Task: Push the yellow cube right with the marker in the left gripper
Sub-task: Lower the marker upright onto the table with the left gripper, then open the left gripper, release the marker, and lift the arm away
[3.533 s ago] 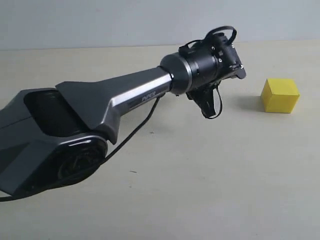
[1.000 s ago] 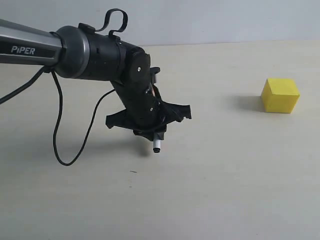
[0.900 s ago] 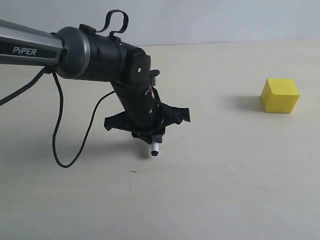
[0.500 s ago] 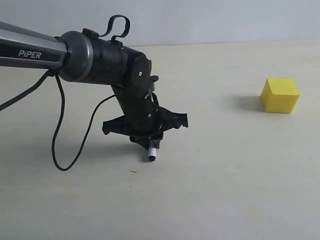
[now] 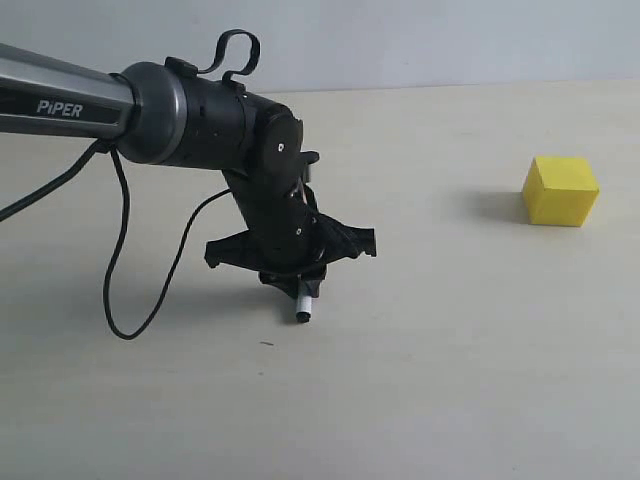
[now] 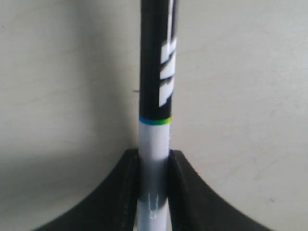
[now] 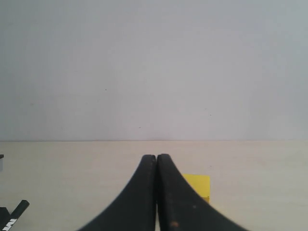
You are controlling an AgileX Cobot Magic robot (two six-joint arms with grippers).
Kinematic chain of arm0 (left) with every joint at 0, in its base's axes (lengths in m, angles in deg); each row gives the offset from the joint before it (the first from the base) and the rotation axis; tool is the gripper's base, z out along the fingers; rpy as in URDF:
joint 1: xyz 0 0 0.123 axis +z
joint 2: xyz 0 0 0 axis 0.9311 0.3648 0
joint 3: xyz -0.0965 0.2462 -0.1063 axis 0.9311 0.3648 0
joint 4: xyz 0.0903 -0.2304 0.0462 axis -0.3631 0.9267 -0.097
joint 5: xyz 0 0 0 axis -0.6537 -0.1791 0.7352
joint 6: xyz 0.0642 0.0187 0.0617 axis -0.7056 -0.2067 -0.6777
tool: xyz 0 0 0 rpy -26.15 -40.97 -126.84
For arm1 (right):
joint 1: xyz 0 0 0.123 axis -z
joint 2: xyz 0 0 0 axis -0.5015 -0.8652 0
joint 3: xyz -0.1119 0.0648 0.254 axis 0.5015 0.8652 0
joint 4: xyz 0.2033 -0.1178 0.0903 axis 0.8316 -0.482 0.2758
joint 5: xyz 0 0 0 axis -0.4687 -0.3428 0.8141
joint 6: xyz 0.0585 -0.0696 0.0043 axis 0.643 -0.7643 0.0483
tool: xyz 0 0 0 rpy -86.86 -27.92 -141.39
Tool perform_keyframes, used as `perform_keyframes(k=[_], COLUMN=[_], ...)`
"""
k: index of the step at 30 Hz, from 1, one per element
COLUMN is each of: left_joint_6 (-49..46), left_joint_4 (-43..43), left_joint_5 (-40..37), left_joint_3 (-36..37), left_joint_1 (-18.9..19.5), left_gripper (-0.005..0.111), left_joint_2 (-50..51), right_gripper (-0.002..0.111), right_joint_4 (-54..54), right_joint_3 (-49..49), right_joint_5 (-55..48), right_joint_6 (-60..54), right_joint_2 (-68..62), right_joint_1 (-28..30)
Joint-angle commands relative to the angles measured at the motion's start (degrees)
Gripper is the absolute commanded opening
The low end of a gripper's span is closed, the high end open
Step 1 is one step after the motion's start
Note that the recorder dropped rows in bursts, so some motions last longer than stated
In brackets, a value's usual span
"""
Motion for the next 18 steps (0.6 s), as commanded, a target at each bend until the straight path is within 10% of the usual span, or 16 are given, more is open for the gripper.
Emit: perform_keyframes(k=[1,9,18], left_joint_6=[0.07,0.07,0.07], left_joint_4=[0.01,0.48,0.48], left_joint_5=[-0.18,0.91,1.01], left_joint_3=[0.18,0.18,0.18], left_joint_1=[0.04,0.04,0.04], left_gripper=[0.015,0.045,0.048], left_joint_2=[-0.06,-0.06,-0.06], right_gripper=[0.000,0.000,0.000], right_joint_4=[-0.04,-0.04,-0.04], right_joint_3=[0.30,0.30,0.30], right_joint_5=[0.29,0.52,0.26], right_joint_6=[-0.19,-0.19,-0.19], right_joint_2=[0.39,0.39,0.39], right_joint_1=[0.20,0.19,0.19])
